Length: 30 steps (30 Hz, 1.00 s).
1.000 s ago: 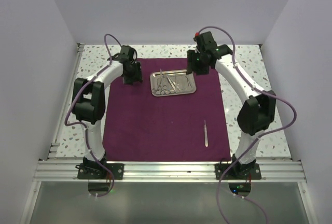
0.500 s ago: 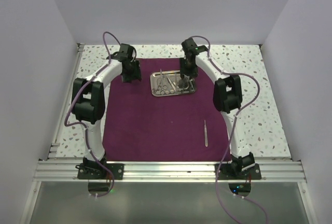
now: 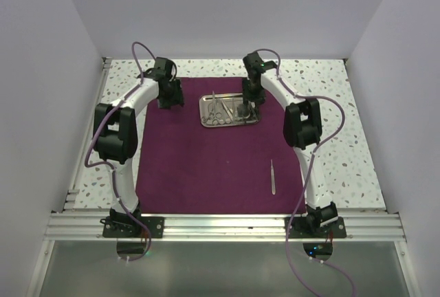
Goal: Open and lay out the surgical kit
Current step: Pick up the medical item from the container.
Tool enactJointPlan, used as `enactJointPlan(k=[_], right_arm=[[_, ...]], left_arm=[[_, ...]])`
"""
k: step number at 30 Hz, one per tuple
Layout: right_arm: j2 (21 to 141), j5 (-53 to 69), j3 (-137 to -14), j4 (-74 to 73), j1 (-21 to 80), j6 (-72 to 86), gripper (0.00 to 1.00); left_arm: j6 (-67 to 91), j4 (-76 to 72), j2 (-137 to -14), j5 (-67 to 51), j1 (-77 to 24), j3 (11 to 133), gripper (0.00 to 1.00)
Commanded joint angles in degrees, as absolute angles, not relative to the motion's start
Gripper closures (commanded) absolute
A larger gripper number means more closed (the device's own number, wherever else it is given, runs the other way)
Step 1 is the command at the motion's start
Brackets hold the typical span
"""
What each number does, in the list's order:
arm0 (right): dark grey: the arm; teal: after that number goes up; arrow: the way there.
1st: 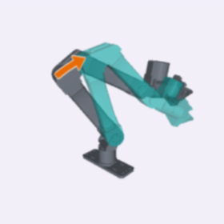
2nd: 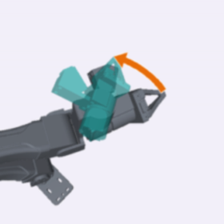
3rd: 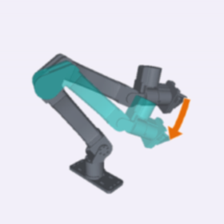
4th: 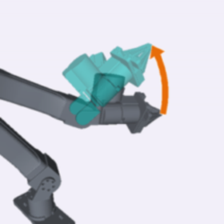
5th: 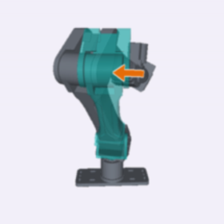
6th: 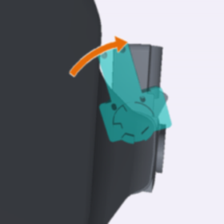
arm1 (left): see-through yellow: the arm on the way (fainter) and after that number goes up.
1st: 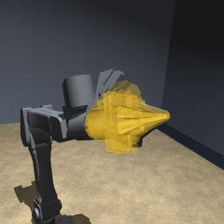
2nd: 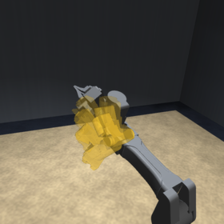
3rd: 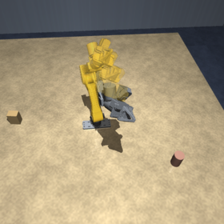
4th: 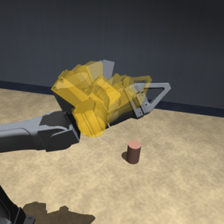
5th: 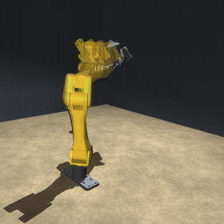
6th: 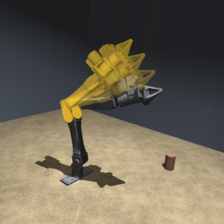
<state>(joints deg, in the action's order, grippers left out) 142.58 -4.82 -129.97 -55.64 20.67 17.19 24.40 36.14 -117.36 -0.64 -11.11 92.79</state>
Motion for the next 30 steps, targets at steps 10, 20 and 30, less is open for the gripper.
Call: enactJointPlan(k=[10,20,30], right_arm=[[137.6,-3.9,-116.3,-55.5,21.1,16.4,0.57],[135.3,-1.8,-108.2,-55.2,26.3,16.0,0.57],[137.5,-3.4,-108.7,-56.5,27.2,16.0,0.58]], left_arm=[[23.5,36.5,-118.8,-0.9,-10.5,95.4,0.42],[23.7,35.8,-119.3,-1.2,-10.5,94.8,0.42],[23.8,35.3,-118.5,-1.8,-10.5,93.3,0.42]])
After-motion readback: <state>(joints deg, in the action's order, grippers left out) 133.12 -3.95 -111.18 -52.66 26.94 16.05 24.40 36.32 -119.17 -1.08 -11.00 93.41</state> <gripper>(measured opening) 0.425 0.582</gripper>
